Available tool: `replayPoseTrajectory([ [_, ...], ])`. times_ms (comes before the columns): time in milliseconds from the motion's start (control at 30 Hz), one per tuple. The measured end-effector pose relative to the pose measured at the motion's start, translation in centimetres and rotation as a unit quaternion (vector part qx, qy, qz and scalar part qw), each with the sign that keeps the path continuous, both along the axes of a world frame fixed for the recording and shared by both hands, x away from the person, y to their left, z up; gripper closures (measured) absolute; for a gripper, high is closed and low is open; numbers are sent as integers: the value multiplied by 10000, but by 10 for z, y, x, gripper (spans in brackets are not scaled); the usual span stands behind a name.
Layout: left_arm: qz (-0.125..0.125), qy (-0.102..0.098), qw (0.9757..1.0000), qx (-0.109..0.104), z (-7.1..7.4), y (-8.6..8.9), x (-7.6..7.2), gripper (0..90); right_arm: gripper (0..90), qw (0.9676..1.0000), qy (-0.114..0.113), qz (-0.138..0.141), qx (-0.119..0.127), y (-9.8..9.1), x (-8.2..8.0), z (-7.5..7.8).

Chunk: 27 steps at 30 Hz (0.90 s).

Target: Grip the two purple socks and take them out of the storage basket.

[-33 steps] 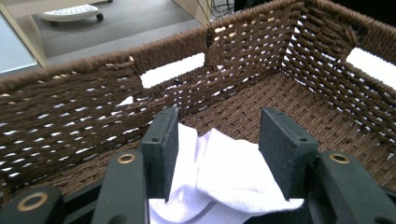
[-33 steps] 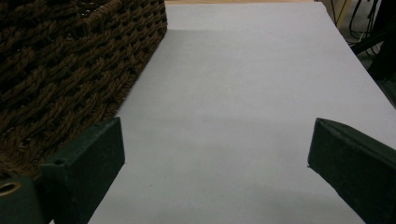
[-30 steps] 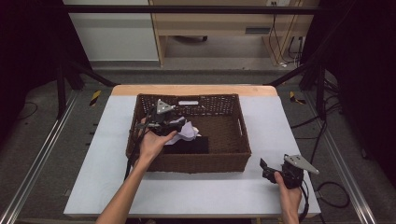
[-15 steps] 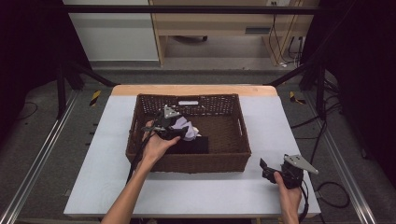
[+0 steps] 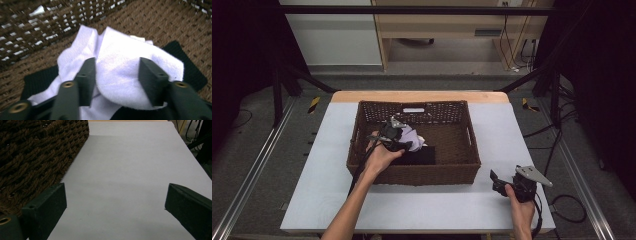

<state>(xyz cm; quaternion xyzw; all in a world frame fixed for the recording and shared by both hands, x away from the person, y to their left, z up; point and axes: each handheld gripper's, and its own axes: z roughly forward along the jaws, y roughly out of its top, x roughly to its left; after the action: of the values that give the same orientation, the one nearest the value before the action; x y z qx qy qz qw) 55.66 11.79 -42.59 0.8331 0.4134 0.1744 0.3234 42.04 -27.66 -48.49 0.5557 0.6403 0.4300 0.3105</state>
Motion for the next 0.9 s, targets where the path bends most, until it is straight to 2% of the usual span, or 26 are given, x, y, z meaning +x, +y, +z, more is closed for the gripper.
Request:
replayPoseTrajectory([
  [67, 7, 47, 10000, 39, -1, 0, 1, 599, 43, 10000, -2, -2, 4, 0, 0, 0],
  [100, 55, 134, 9997, 209, -1, 1, 2, 658, 43, 10000, -1, -1, 9, 0, 0, 0],
  [167, 84, 200, 9994, 272, -2, 1, 2, 760, 42, 10000, -14, -3, -1, -1, 0, 0],
  [200, 88, 247, 9993, 279, -2, 2, 2, 760, 42, 10000, -14, -3, -1, -1, 0, 0],
  [233, 77, 270, 9992, 276, -2, 2, 3, 821, 42, 10000, -14, -3, -4, -1, 0, 0],
  [300, 82, 265, 9992, 283, -2, 1, 2, 865, 42, 10000, -16, 1, 0, -1, 0, 0],
  [467, 77, 209, 9995, 215, 0, 2, 1, 894, 42, 10000, -19, -9, 5, -1, 0, 0],
  [567, 66, 123, 9999, 54, 3, 4, -1, 895, 42, 10000, -19, -14, 6, -1, 0, 0],
  [667, 43, 105, 9999, 10, 3, 3, -1, 893, 42, 10000, -19, -15, 7, -1, 0, 0],
  [700, -42, 176, 9998, -61, 1, 3, 1, 778, 42, 10000, -20, -15, 6, -1, 0, 0],
  [733, -68, 192, 9998, -91, -2, 1, 1, 623, 42, 10000, -22, -16, 6, -1, 0, 0],
  [767, -121, 145, 9998, -86, -5, 0, 2, 491, 42, 10000, -21, -17, 9, -1, 0, 0],
  [800, -178, 112, 9998, -62, -7, 0, 3, 399, 42, 10000, -18, -18, 13, -1, 0, 0],
  [867, -192, 103, 9997, -63, -8, -1, 4, 345, 42, 10000, -19, -17, 14, -1, 0, 0],
  [900, -185, 172, 9996, -109, -9, -1, 5, 350, 42, 10000, -22, -17, 10, -1, 0, 0],
])
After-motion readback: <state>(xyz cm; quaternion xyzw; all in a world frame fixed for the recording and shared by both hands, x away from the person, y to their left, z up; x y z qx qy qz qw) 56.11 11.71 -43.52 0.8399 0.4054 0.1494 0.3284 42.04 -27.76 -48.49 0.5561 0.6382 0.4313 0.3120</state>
